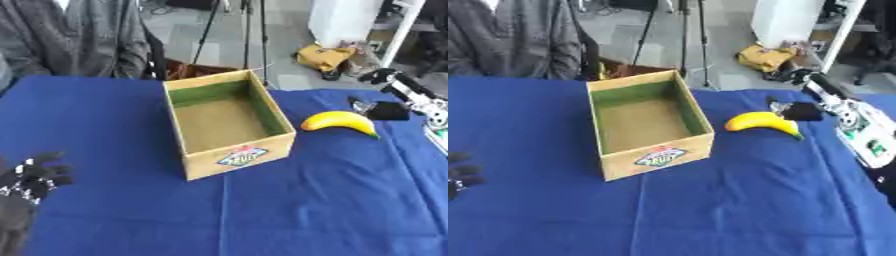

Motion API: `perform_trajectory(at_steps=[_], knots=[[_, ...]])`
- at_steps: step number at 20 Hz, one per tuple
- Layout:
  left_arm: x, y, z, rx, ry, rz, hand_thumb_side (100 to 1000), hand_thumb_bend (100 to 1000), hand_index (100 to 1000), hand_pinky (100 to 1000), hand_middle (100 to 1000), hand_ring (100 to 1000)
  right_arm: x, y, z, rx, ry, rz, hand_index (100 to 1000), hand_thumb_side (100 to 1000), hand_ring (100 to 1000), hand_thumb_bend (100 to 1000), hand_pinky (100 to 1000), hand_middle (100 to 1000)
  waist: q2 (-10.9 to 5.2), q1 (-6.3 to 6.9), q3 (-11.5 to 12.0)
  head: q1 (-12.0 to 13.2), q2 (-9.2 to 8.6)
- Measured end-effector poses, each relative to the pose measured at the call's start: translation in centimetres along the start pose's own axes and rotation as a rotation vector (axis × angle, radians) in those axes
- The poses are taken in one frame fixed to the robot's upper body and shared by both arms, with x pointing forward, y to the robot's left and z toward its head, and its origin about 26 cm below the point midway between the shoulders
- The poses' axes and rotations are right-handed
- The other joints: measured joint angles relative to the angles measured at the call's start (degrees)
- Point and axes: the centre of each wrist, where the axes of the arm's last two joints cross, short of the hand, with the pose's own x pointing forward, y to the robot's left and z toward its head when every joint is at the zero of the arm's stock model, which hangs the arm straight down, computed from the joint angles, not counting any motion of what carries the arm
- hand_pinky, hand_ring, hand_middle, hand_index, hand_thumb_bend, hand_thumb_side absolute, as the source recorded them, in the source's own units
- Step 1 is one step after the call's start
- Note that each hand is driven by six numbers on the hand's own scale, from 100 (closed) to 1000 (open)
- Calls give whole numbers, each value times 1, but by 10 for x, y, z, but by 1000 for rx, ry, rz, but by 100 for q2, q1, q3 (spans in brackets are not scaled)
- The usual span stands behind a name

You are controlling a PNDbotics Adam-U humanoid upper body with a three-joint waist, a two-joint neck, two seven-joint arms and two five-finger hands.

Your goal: Pick up objects on the table and place them in the box.

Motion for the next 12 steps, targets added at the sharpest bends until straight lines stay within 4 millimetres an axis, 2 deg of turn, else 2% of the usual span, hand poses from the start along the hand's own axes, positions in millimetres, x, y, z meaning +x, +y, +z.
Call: perform_trajectory(at_steps=[3,8,12], knots=[[1,-2,-2,-17,-4,0,946,322,553,714,732,716,3,1,-1,-3,-7,34,870,506,892,221,808,878,95,-19,106,-37,-44],[2,-5,-4,-32,-12,7,943,333,554,715,733,716,8,-1,-3,-4,-29,45,872,499,887,206,805,873,205,-29,151,-62,-88],[3,-6,-6,-40,-19,5,943,337,554,715,733,717,9,0,-3,7,-30,40,872,437,893,162,811,872,267,-30,189,-89,-127]])
